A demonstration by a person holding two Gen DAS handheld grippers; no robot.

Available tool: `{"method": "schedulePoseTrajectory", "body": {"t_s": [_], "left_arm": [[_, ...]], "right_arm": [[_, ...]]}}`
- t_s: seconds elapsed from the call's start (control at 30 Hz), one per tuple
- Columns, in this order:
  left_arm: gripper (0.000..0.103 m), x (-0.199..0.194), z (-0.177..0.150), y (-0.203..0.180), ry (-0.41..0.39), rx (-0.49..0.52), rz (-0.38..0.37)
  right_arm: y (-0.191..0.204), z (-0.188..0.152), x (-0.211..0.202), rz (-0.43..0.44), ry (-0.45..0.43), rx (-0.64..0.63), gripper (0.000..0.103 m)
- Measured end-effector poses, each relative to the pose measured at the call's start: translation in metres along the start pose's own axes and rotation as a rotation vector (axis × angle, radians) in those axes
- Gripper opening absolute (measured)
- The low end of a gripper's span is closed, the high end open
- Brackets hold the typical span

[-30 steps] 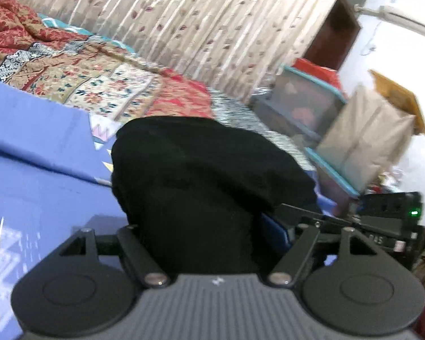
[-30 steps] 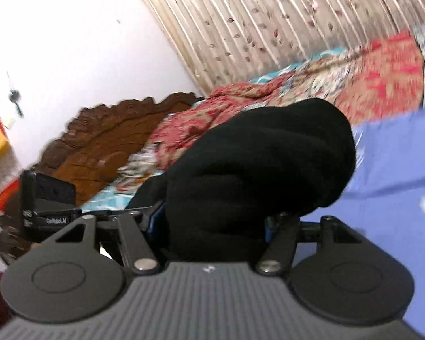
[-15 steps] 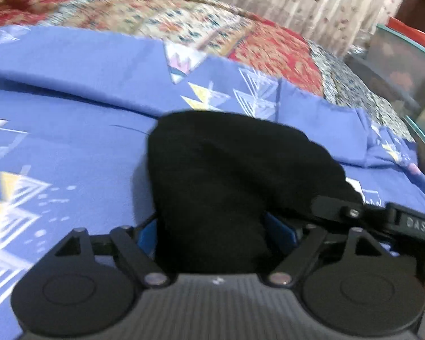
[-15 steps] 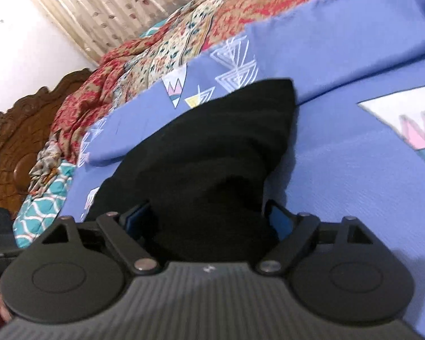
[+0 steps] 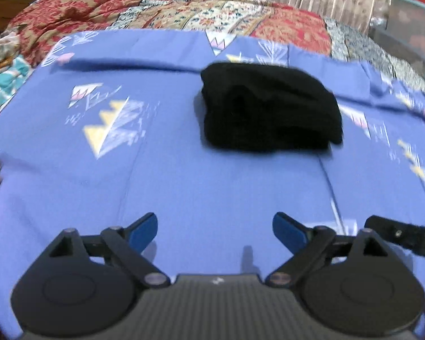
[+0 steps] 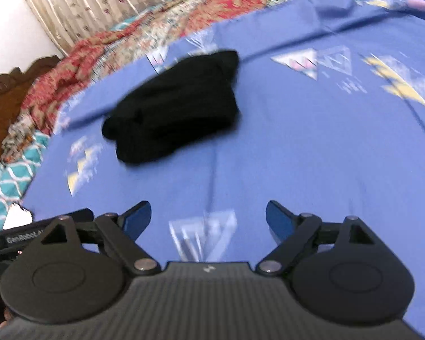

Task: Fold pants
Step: 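Open both grippers and pull them back from the folded pants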

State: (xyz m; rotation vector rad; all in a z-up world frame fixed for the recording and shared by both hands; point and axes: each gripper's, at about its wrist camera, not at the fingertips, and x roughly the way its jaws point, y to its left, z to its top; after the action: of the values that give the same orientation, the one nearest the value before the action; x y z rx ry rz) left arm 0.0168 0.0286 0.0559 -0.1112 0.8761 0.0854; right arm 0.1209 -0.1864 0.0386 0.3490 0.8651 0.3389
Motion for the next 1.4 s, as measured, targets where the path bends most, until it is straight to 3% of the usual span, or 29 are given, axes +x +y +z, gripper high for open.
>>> {"method": "schedulePoseTrajectory", "body": {"t_s": [0.1, 0.27, 0.57, 0.87, 1.23, 1.4], "left_arm": [[0.100, -0.018, -0.025, -0.006, 0.008, 0.000, 0.033], [0.103, -0.027, -0.055, -0.013, 0.045, 0.027, 0.063], [0.103, -0.011, -0.086, -0.017, 0.182, 0.014, 0.073], [0.103, -0.005, -0.089, -0.018, 0.192, 0.032, 0.077], [0.103, -0.002, -0.085, -0.018, 0.210, 0.018, 0.085], [0.103, -0.011, -0.080, -0.018, 0.215, 0.004, 0.108]], "right_arm": [[0.004, -0.026, -0.012, -0.068, 0.039, 0.006, 0.090], [0.009, -0.056, -0.032, -0.106, 0.047, -0.034, 0.091], [0.004, -0.066, -0.029, -0.105, 0.090, 0.021, 0.092], [0.011, -0.074, -0.027, -0.089, 0.076, 0.043, 0.103], [-0.003, -0.072, -0.028, -0.024, 0.069, 0.103, 0.103], [-0.004, -0.063, -0.037, 0.015, 0.125, 0.093, 0.103]]}}
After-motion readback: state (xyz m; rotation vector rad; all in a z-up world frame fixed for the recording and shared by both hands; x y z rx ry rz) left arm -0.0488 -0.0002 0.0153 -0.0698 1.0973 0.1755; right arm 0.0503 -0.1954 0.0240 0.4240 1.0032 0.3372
